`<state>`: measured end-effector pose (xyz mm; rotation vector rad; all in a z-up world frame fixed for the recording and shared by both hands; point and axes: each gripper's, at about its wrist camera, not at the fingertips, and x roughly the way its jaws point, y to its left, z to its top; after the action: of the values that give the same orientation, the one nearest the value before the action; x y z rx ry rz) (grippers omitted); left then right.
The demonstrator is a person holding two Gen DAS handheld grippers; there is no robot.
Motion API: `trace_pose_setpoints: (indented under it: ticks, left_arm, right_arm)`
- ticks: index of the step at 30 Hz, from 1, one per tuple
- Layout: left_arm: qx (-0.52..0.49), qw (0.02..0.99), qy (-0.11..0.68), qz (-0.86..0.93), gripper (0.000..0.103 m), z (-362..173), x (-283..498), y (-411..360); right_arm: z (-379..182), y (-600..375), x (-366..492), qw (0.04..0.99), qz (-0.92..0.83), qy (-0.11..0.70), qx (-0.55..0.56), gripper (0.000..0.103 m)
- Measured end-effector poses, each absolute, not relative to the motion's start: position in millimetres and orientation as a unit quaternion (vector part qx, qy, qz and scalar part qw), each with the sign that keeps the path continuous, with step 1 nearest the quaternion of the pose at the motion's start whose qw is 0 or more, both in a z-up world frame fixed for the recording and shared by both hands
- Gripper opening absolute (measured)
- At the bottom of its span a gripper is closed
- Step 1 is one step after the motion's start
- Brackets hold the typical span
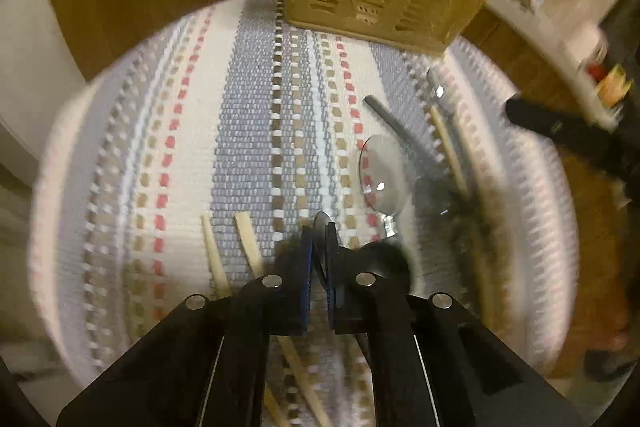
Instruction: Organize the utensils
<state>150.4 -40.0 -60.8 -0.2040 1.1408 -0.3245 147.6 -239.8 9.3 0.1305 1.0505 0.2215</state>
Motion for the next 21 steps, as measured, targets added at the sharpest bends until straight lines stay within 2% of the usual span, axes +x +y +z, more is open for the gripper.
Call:
trace_pose_setpoints:
  ticks: [7,14,15,16,19,21]
  left_arm:
    - [-0.131,0.824,0.524,-0.17,0.002,-61,162,-22]
    - [-0.103,0.832,0.508,-0.197,0.003,-52,200,-10]
    - [-0.102,0.832,0.511,-0.192,0.007,-52,203,-8]
    - [-0.104,0.83,0.513,-0.191,0.022,-53,205,-6]
    - [-0.127,0.831,0.508,-0.186,0.044,-53,204,5]
    - [-0.138,0.828,0.511,-0.187,0.045,-53,203,7]
  right_arm:
    - [-5,-208,148,0.838,0.137,0.526,0.054,0.055]
    - [-13,-200,145,0.83,0.142,0.536,0.057,0.055]
    - [-13,-199,145,0.828,0.146,0.538,0.059,0.055]
    - [-14,-198,145,0.825,0.15,0.541,0.061,0.055]
    - [-17,-192,145,0.816,0.162,0.551,0.065,0.055]
    - [-20,-188,145,0.814,0.163,0.555,0.06,0.055]
